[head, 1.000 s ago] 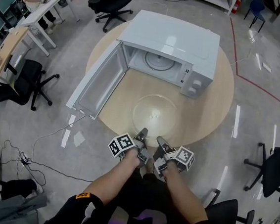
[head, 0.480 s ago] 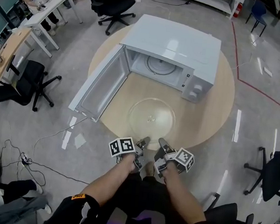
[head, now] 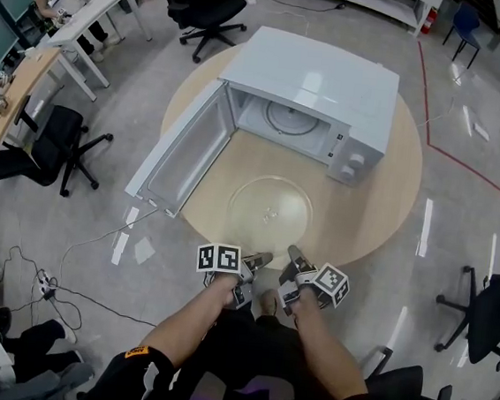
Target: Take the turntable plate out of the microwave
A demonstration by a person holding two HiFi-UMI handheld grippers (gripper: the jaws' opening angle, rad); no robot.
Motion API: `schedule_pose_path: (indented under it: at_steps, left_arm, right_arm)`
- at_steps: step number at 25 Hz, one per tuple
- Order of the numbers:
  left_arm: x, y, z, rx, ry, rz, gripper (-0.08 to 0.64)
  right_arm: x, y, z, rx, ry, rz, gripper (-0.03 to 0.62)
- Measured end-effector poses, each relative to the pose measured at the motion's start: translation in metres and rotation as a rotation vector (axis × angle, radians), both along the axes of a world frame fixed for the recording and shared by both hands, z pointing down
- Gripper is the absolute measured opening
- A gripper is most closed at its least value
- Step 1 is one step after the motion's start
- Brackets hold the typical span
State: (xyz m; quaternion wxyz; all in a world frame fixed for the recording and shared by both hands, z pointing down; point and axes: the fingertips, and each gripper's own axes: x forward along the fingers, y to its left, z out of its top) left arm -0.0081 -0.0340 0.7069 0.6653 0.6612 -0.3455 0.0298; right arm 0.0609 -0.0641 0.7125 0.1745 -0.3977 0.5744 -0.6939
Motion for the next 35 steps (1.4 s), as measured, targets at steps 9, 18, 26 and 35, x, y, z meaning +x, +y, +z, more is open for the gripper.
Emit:
schedule_pose_path:
  at_steps: [9, 18, 26, 35]
  left_arm:
    - [0.007, 0.012, 0.002, 0.018, -0.032, 0.091, 0.155]
    - [0.004, 0.011, 0.003, 0.021, -0.055, 0.109, 0.153]
    - [-0.005, 0.015, -0.021, 0.115, -0.072, 0.069, 0.153]
    - [-0.011, 0.015, -0.127, 0.624, -0.274, 0.0, 0.152]
  right_arm:
    - [0.024, -0.013, 0.012, -0.045, 0.099, 0.001, 0.043]
    - [0.04, -0.01, 0.001, -0.072, 0.386, -0.126, 0.043]
    - [0.03, -0.015, -0.058, 0.267, 0.613, -0.265, 0.043]
    - [0.008, 0.017, -0.119, 0.605, 0.832, -0.422, 0.026]
